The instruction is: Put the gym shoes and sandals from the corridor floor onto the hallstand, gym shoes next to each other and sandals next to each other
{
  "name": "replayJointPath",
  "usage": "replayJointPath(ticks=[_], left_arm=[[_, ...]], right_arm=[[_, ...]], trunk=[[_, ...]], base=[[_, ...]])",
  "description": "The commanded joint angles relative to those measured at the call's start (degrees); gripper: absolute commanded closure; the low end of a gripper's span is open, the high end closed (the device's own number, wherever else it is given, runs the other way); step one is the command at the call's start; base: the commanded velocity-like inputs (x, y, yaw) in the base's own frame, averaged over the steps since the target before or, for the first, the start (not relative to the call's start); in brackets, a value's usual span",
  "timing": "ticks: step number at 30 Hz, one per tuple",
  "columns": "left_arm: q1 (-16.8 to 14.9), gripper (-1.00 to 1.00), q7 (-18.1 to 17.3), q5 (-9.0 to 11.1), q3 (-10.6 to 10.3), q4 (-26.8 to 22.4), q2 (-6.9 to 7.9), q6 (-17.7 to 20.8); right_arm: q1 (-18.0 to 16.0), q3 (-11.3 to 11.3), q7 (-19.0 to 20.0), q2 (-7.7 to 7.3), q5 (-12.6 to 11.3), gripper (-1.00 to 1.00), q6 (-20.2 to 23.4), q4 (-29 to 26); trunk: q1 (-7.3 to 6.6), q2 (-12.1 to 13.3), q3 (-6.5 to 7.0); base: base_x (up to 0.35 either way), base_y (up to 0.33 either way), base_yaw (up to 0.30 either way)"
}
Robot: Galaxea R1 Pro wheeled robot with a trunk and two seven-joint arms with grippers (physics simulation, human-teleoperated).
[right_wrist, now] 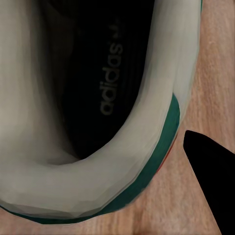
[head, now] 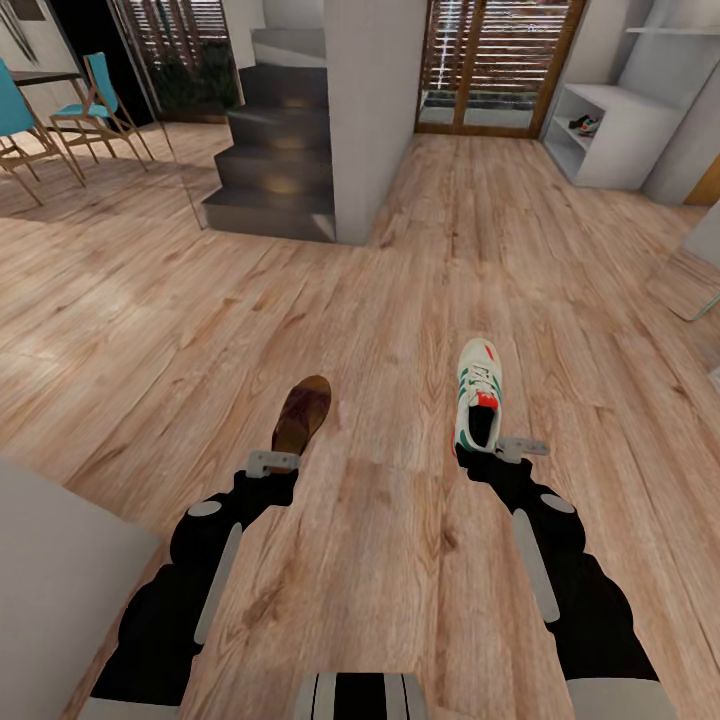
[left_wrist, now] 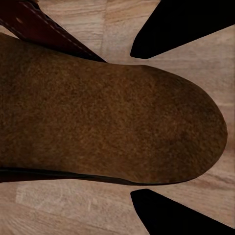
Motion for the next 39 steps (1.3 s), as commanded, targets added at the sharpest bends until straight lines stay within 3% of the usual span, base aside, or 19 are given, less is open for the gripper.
replayJointPath(ticks=[1,25,39], left_arm=[[0.0,1.0,-0.3,-0.3,0.1,-0.1,-0.02,0.3],[0.0,1.0,-0.3,-0.3,-0.1,-0.1,-0.02,0.3],[0.0,1.0,-0.3,-0.3,-0.1,-0.1,-0.02,0.3]], right_arm=[[0.0,-0.1,-0.2,0.04,-0.6,1.0,0.3,-0.1],[0.0,-0.1,-0.2,0.04,-0.6,1.0,0.3,-0.1],[0.0,-0.1,-0.2,0.04,-0.5,1.0,0.3,-0.1]], trunk=[[0.0,0.0,-0.04],[0.0,0.0,1.3],[0.0,0.0,2.0]], base=[[0.124,0.0,0.0],[0.074,0.0,-0.183],[0.294,0.0,-0.142]])
